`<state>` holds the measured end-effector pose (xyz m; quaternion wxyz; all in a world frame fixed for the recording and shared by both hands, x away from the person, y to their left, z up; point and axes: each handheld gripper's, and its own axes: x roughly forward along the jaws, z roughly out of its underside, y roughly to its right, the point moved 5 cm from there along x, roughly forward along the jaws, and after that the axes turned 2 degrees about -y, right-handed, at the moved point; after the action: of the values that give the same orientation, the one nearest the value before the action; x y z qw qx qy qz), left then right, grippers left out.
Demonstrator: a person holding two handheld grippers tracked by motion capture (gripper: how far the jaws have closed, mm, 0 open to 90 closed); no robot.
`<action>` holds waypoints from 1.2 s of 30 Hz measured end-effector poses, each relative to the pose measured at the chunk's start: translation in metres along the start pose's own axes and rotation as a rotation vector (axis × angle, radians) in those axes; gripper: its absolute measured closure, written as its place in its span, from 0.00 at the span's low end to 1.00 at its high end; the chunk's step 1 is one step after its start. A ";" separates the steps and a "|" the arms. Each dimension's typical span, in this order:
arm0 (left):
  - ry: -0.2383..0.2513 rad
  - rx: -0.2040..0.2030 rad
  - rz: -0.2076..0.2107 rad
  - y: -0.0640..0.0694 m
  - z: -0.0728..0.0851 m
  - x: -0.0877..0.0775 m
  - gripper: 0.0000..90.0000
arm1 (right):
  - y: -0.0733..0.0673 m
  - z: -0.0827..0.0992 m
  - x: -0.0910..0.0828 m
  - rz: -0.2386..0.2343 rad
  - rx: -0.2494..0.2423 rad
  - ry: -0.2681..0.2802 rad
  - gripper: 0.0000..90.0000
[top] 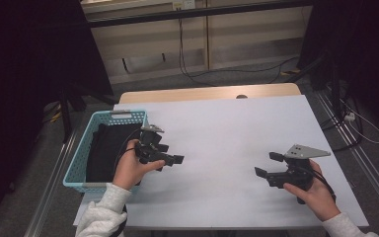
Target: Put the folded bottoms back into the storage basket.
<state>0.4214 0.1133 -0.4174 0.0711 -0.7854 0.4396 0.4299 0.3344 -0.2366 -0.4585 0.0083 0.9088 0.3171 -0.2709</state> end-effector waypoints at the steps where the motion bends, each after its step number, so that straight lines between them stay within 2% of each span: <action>1: 0.002 0.002 0.003 0.001 0.002 0.001 0.21 | 0.001 0.001 -0.001 0.000 -0.003 -0.003 0.20; 10: 0.004 0.006 0.010 0.003 0.006 0.002 0.20 | 0.004 0.005 -0.007 0.007 -0.002 -0.008 0.19; 14: -0.003 0.017 0.013 0.004 0.011 0.001 0.20 | 0.005 0.006 -0.010 0.008 -0.007 -0.010 0.19; 24: 0.000 0.014 0.025 0.004 0.023 0.002 0.20 | 0.007 0.011 -0.014 0.011 -0.013 -0.025 0.19; 36: 0.020 0.018 0.035 0.005 0.035 0.004 0.18 | 0.009 0.015 -0.016 0.016 -0.021 -0.040 0.18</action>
<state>0.3969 0.1250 -0.4410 0.0661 -0.7811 0.4579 0.4194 0.3217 -0.2554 -0.4643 0.0266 0.9055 0.3127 -0.2857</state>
